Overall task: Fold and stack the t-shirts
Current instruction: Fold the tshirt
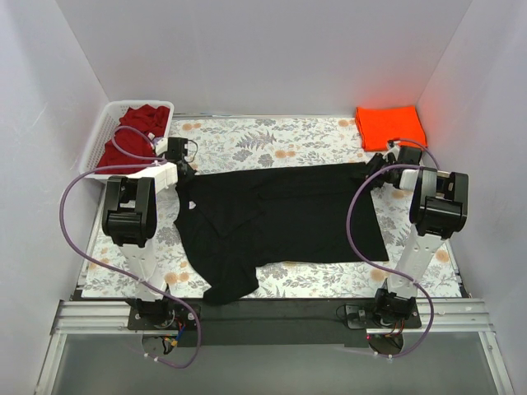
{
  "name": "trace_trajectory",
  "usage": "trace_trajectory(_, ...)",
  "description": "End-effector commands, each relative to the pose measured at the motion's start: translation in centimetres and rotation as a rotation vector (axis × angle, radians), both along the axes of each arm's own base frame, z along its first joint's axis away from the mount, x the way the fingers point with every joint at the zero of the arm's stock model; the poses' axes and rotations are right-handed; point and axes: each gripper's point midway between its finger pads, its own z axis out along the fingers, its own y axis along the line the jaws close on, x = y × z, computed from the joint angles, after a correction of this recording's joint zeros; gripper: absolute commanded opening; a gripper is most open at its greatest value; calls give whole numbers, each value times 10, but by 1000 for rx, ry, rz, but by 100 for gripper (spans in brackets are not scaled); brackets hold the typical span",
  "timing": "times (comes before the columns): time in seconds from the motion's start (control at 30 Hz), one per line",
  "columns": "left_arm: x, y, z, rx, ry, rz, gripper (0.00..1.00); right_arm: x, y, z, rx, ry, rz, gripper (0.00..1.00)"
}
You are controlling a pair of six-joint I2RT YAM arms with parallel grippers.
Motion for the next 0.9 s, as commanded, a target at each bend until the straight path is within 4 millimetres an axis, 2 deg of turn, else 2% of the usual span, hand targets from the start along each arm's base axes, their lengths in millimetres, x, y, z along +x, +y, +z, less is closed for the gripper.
trace_trajectory(0.0,1,24,-16,28,50,42,11,13,-32,-12,-38,-7,-73,27)
trace_trajectory(0.07,8,26,-18,24,48,43,11,13,-42,-19,-42,5,-93,27)
trace_trajectory(0.13,11,27,-25,33,66,33,12,17,-52,-17,-53,-5,-110,27)
trace_trajectory(0.2,22,26,-17,32,55,18,16,20,-53,-8,-47,-26,-105,27)
trace_trajectory(0.27,30,19,-6,9,29,-11,22,23,-52,10,-52,-66,-91,28)
trace_trajectory(0.3,36,15,5,-3,4,-25,25,22,-51,15,-54,-70,-88,28)
trace_trajectory(0.33,40,10,19,-13,-28,-43,27,22,-50,30,-63,-98,-85,29)
trace_trajectory(0.37,42,8,29,-13,-49,-53,31,19,-49,34,-71,-99,-83,30)
trace_trajectory(0.43,46,-3,52,-4,-91,-90,42,13,-45,54,-88,-119,-75,32)
trace_trajectory(0.47,47,-9,76,0,-138,-115,45,8,-43,55,-102,-116,-71,34)
trace_trajectory(0.53,41,-26,98,7,-168,-156,54,-4,-33,75,-122,-125,-50,36)
trace_trajectory(0.57,34,-31,119,8,-195,-169,57,-8,-31,79,-143,-124,-51,39)
trace_trajectory(0.6,26,-44,131,8,-209,-197,59,-16,-19,79,-164,-122,-22,40)
trace_trajectory(0.63,16,-48,132,9,-198,-205,63,-25,-14,93,-183,-138,-15,41)
trace_trajectory(0.67,0,-50,150,13,-213,-196,64,-34,-12,90,-218,-107,-22,43)
trace_trajectory(0.7,-13,-60,152,15,-203,-214,64,-46,2,86,-237,-94,8,43)
trace_trajectory(0.73,-25,-62,153,16,-193,-216,64,-53,10,99,-257,-125,19,43)
trace_trajectory(0.77,-50,-63,137,23,-130,-220,64,-63,14,97,-285,-99,23,44)
trace_trajectory(0.8,-66,-62,149,3,-152,-205,64,-71,21,96,-299,-92,41,44)
trace_trajectory(0.83,-82,-70,147,-5,-138,-223,64,-84,36,99,-318,-102,87,44)
trace_trajectory(0.87,-105,-67,127,-5,-79,-222,64,-92,37,97,-339,-93,86,44)
